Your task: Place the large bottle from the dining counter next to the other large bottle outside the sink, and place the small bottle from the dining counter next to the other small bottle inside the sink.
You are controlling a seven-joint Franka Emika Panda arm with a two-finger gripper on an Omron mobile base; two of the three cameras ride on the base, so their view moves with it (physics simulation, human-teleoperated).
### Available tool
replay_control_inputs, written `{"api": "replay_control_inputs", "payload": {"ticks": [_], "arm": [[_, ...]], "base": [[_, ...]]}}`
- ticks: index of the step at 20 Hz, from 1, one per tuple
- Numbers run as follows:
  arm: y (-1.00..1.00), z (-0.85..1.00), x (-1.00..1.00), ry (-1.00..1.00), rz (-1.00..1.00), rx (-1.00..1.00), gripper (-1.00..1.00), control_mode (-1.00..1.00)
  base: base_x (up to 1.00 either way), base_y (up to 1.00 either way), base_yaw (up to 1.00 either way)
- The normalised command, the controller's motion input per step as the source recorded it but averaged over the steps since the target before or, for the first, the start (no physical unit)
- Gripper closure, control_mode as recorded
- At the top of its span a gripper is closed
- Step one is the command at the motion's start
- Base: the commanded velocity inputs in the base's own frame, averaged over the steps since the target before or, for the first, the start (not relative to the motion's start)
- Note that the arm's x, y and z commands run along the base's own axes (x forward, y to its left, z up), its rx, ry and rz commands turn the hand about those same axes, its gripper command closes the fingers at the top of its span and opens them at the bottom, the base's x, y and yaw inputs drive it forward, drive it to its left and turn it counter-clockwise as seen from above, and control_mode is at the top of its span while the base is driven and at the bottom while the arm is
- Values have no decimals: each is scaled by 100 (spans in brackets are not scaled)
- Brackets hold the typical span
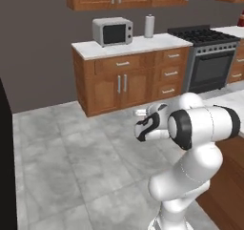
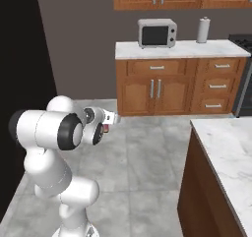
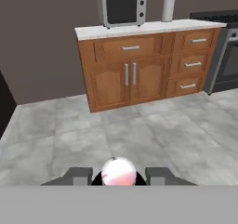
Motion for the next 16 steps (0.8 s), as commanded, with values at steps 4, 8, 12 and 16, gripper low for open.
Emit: {"api": "replay_control_inputs", "payload": {"ticks": [4, 8, 12, 16], "arm": [[0, 0, 0, 0, 0, 0, 100, 100], [0, 0, 0, 0, 0, 0, 100, 100], [0, 0, 0, 0, 0, 0, 100, 100], [0, 0, 0, 0, 0, 0, 100, 100]], "base": [[56, 43, -35], [57, 41, -36], [71, 48, -33], [76, 61, -30]]}}
